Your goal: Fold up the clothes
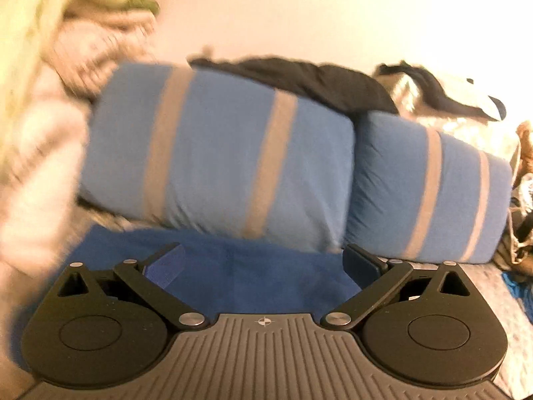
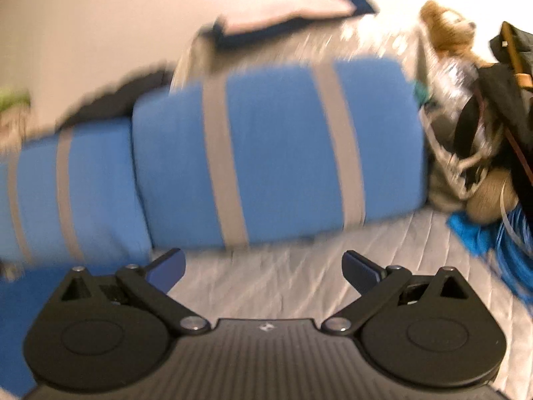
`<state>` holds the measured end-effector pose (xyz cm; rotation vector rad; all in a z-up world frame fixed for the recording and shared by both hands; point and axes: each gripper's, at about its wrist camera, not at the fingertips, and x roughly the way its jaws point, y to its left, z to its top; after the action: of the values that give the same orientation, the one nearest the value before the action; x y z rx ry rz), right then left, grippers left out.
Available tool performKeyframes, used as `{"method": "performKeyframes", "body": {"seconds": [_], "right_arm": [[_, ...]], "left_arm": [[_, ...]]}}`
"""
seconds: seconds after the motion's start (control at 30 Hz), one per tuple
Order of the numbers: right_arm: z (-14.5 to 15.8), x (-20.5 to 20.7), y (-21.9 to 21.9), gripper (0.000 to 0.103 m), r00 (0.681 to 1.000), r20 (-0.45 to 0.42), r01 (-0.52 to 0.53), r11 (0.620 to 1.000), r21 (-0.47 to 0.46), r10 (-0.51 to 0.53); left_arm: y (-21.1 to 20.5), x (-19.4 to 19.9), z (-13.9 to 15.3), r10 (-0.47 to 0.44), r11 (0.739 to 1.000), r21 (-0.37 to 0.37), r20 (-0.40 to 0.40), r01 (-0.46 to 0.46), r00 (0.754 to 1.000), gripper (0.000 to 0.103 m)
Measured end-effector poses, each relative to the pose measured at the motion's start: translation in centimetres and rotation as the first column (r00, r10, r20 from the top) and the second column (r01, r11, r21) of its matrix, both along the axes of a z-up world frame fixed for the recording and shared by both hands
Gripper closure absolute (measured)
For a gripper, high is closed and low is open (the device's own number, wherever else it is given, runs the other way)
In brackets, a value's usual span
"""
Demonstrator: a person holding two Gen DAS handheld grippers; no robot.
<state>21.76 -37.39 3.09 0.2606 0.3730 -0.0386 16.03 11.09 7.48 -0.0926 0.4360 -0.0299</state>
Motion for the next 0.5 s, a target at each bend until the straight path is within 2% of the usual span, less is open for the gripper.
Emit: {"method": "performKeyframes", "body": {"seconds": [0.1,0.3,0.37,0.5], "right_arm": [[5.5,-1.1,-3.8,0.0,0.995,0.086,0.043,0.997,0.064,-0.048],[16.0,-5.7,-10.3,0.0,0.956,0.268,0.106,0.993,0.05,-0.115],[18.9,-7.7,-11.9,0.0,0.94,0.314,0.127,0.991,0.032,-0.131],[24.1,-11.6,-14.9,0.0,0.91,0.393,0.149,0.989,-0.01,-0.133]], "left_arm": [[2.2,-1.9,3.9,0.01,0.999,0.042,0.037,-0.012,0.999,0.0],[4.9,-6.5,11.2,-0.003,0.996,0.093,0.12,-0.008,0.993,0.0],[5.4,-7.9,13.2,0.003,0.996,0.091,0.142,-0.016,0.99,0.0],[6.7,-11.2,16.8,0.025,0.999,0.039,0.196,-0.034,0.98,0.0]]}}
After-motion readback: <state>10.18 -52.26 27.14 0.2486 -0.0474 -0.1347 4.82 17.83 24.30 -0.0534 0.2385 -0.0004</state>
